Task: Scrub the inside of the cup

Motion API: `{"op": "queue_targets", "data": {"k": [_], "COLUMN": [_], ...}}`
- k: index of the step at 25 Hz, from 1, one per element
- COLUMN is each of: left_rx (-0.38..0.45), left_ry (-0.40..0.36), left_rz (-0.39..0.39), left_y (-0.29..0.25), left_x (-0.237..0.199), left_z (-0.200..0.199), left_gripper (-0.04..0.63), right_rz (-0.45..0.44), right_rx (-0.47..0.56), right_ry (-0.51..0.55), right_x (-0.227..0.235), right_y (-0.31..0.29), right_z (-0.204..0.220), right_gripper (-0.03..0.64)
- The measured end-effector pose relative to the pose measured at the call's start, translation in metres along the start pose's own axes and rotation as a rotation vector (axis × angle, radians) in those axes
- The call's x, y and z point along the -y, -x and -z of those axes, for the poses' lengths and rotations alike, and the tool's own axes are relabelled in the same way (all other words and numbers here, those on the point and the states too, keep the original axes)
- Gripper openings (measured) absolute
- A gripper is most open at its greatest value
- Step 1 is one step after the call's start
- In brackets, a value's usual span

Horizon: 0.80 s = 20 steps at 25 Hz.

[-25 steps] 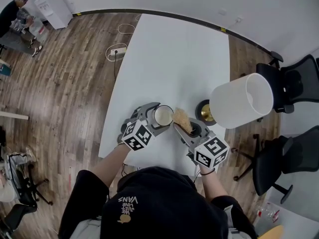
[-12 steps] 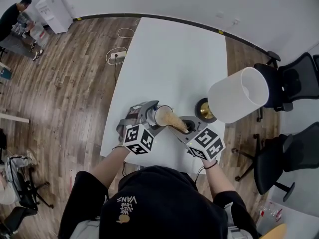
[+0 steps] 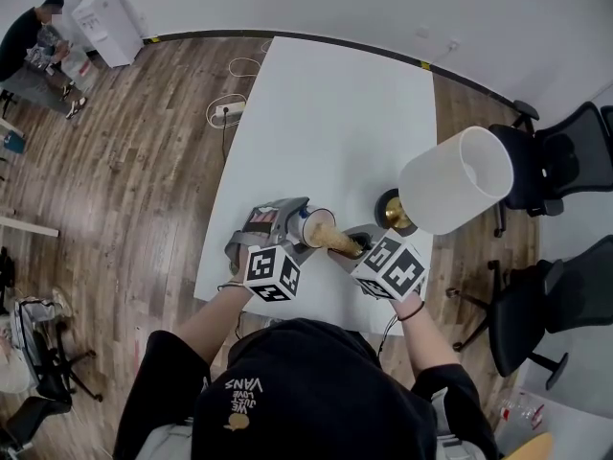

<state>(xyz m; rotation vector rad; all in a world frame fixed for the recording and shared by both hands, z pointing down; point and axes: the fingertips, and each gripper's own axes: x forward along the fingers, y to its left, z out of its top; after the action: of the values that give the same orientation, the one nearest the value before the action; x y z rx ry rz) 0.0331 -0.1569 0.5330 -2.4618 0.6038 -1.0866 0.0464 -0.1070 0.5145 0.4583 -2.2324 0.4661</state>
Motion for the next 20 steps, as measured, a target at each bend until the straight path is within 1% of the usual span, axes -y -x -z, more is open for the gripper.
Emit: {"op": "queue_targets", "data": {"k": [5, 10, 13, 16, 18, 20], "left_rx": [-0.023, -0.041, -0.025, -0.017, -0.015, -0.019], "left_ry": [-0.012, -0.066, -0.047, -0.023, -0.002, 0.013], "left_rz": [0.010, 0.019, 0.023, 0.014, 0.007, 0.002], "left_y": [-0.001, -0.004, -0.005, -0.004, -0.003, -0.003], "left_x": [0.007, 0.014, 0.017, 0.013, 0.008, 0.004], "left_z": [0.003, 0.002, -0.002, -0.003, -0.001, 0.002], "left_gripper": [0.397, 0.397, 0.397, 0.397, 0.398, 0.397], "right_rz": [-0.037, -0.045, -0.008, 0.033, 0.033, 0.011], "right_rx": [-0.089, -0.108, -0.121, -0.132, -0.144, -0.172], "right_ry": [0.076, 0.119, 0.130, 0.105, 0.085, 0.079], "right_x": [-0.010, -0.007, 0.006, 0.019, 0.021, 0.016], "right_y": [-0.003, -0.001, 0.003, 0.009, 0.011, 0.008], "right_z": [0.002, -0.011, -0.013, -0.008, -0.002, 0.006], "right_gripper": [0.094, 0.094, 0.094, 0.094, 0.094, 0.094]}}
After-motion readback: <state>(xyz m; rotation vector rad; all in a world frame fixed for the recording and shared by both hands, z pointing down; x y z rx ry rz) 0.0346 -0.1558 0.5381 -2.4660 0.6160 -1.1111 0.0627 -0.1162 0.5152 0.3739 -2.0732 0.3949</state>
